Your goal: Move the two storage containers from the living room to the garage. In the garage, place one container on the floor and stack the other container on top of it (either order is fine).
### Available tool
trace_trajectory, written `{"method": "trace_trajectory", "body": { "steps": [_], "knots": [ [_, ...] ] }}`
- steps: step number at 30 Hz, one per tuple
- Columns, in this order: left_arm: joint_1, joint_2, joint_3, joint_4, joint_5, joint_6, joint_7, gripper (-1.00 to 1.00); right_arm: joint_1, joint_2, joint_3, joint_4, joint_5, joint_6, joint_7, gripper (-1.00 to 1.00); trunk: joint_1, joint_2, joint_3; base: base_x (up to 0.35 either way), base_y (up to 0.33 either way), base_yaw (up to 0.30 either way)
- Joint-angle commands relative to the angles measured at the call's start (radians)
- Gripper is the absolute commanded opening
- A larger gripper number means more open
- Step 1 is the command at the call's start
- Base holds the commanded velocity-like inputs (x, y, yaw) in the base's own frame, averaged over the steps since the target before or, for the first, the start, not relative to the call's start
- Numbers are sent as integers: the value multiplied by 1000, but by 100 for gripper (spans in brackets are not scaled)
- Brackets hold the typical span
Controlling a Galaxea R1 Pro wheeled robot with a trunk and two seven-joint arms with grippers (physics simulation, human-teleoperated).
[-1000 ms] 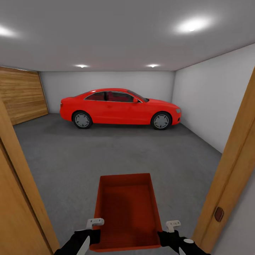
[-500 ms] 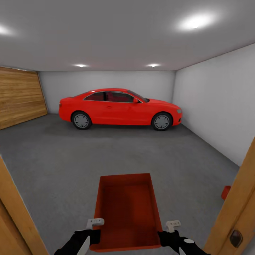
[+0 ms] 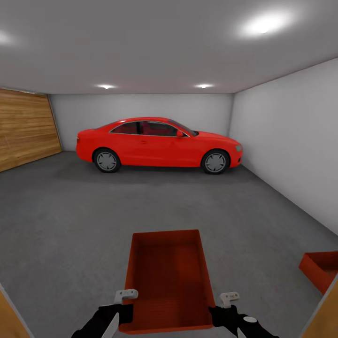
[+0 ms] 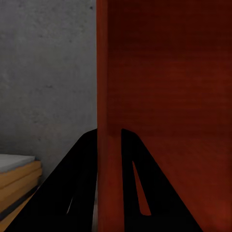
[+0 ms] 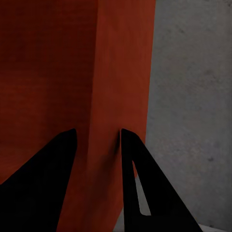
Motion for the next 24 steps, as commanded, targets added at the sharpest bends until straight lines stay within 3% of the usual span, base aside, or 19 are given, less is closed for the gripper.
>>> {"method": "trace_trajectory", "body": {
  "steps": [1,24],
  "knots": [
    [-1,0,7,-15,-26,-30,29,-100,1,23,41,3,-4,-5,12,-100,0,-1,-1,7,0,0],
    [-1,0,7,-15,-26,-30,28,-100,1,23,41,3,-4,-5,12,-100,0,-1,-1,0,27,0]
  ]
}}
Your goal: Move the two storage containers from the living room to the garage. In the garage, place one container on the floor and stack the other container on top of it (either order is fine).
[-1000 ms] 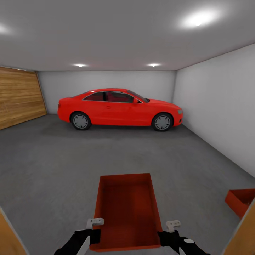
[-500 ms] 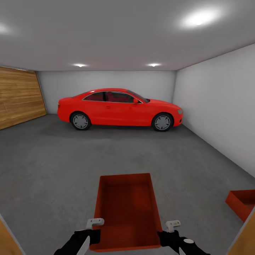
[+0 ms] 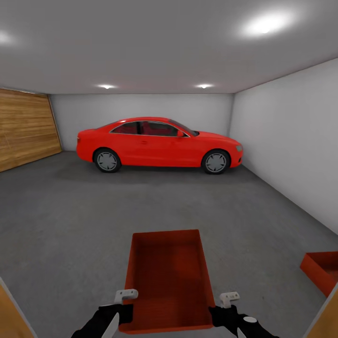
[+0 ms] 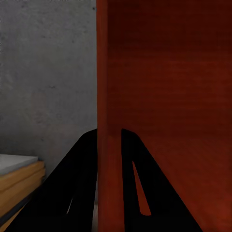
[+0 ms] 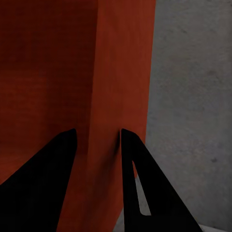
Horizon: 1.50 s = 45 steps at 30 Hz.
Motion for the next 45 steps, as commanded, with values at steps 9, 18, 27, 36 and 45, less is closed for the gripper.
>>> {"method": "trace_trajectory", "body": {
  "steps": [9,18,27,36,45],
  "knots": [
    [-1,0,8,-13,-27,-32,28,-100,1,23,42,3,-4,-5,12,-100,0,-1,-1,66,0,0],
    [-1,0,8,-13,-27,-32,27,-100,1,23,42,3,-4,-5,12,-100,0,-1,-1,171,0,0],
    [-1,0,8,-13,-27,-32,27,-100,1,23,42,3,-4,-5,12,-100,0,-1,-1,4,0,0],
    [-1,0,8,-13,-27,-32,28,-100,1,23,42,3,-4,-5,12,-100,0,-1,-1,178,0,0],
    [-1,0,8,-13,-27,-32,28,-100,1,23,42,4,-4,-5,11,-100,0,-1,-1,14,0,0]
  ]
}}
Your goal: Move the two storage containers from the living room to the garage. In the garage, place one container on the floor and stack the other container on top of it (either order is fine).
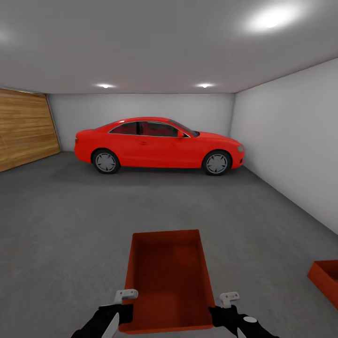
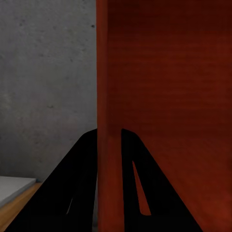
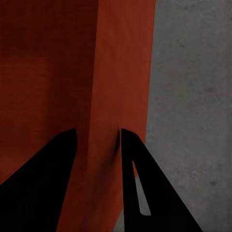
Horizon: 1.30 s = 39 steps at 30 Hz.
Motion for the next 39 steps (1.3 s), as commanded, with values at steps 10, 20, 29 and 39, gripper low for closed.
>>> {"method": "trace_trajectory", "body": {
  "steps": [10,20,29,39],
  "knots": [
    [-1,0,8,-14,-26,-32,28,-100,1,23,42,3,-4,-5,12,-100,0,-1,-1,0,0,0],
    [-1,0,8,-14,-26,-32,28,-100,1,23,42,3,-4,-5,12,-100,0,-1,-1,8,0,0],
    [-1,0,8,-14,-26,-32,29,-100,1,23,42,3,-4,-5,12,-100,0,-1,-1,195,0,0],
    [-1,0,8,-14,-26,-32,28,-100,1,23,42,3,-4,-5,12,-100,0,-1,-1,11,0,0]
  ]
}}
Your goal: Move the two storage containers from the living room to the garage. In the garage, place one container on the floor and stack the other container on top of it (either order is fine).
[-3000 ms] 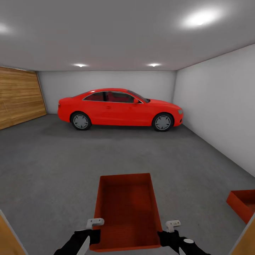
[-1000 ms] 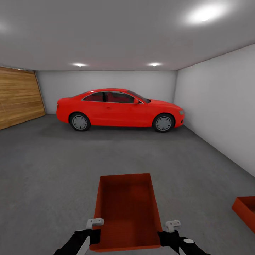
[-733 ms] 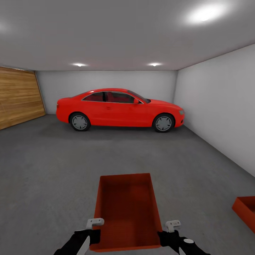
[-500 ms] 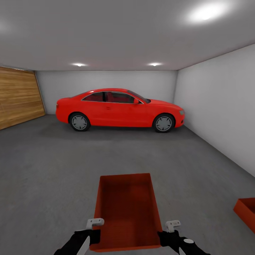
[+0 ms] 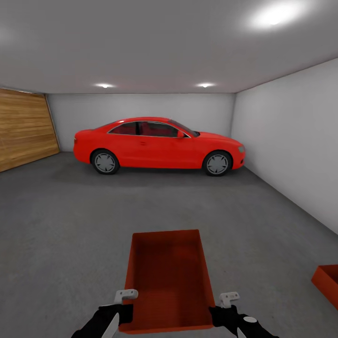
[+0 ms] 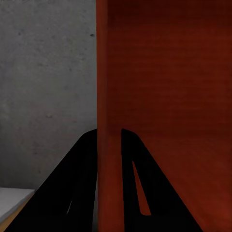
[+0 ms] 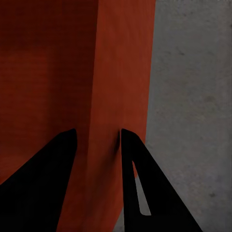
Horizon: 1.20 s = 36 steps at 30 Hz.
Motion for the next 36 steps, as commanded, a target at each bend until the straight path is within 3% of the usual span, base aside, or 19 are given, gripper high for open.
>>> {"method": "trace_trajectory", "body": {
  "steps": [1,23,36],
  "knots": [
    [-1,0,8,-13,-26,-31,28,-100,1,23,42,3,-4,-5,12,-100,0,-1,-1,0,0,0],
    [-1,-1,8,-13,-26,-31,28,-100,1,23,42,3,-4,-5,12,-100,0,-1,-1,3,27,0],
    [-1,-1,8,-13,-26,-31,28,-100,1,23,42,3,-3,-5,12,-100,0,-1,-1,141,0,0]
  ]
}}
